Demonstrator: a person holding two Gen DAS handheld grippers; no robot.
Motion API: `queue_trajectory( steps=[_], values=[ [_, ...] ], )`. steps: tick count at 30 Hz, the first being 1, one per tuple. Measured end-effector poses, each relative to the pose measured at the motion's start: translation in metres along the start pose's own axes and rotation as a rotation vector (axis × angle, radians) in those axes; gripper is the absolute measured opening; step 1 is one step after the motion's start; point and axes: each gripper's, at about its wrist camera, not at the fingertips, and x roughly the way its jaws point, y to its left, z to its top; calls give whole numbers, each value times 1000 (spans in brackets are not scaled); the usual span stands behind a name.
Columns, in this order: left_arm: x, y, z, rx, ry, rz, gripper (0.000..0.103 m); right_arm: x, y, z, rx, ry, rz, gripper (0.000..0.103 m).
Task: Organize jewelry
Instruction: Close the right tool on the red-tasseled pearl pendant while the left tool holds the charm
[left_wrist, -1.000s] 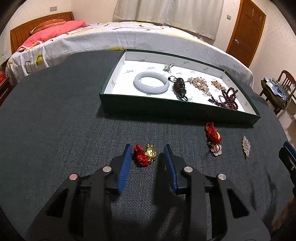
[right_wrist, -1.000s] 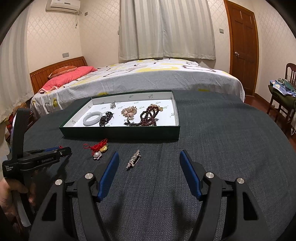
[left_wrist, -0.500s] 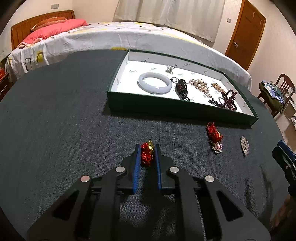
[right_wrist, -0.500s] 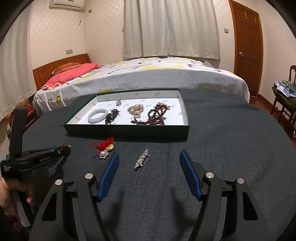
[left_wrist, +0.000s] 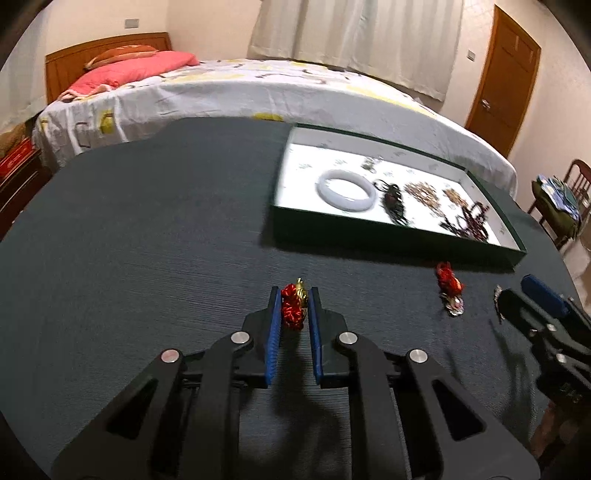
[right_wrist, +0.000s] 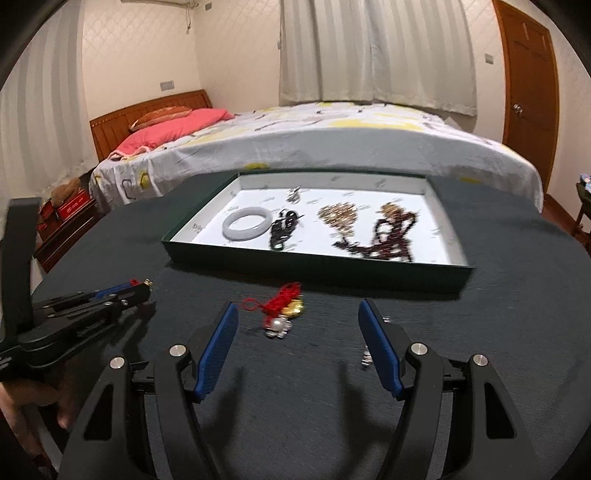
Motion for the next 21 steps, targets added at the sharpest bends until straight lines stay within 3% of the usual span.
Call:
queue_trajectory(
  steps=[6, 9, 13, 15, 19, 21],
  values=[
    [-9, 23, 1, -44, -18, 45, 14, 26, 11, 8, -6, 58, -9, 65],
    [-11, 30, 3, -70, -19, 45, 14, 39, 14, 9, -9, 101, -11, 57],
    [-12, 30, 4, -73, -25, 39, 14, 48, 11, 10, 5, 134, -21, 56],
    [-12, 30, 4, -75, -25, 36, 14, 52, 10, 9, 10, 162, -9, 41],
    [-11, 31, 3, -83, -21, 31, 14, 50, 7, 7, 31, 160, 1, 31],
    [-10, 30, 3, -83, -17, 27, 14, 49, 6, 7, 37, 159, 13, 21]
  ],
)
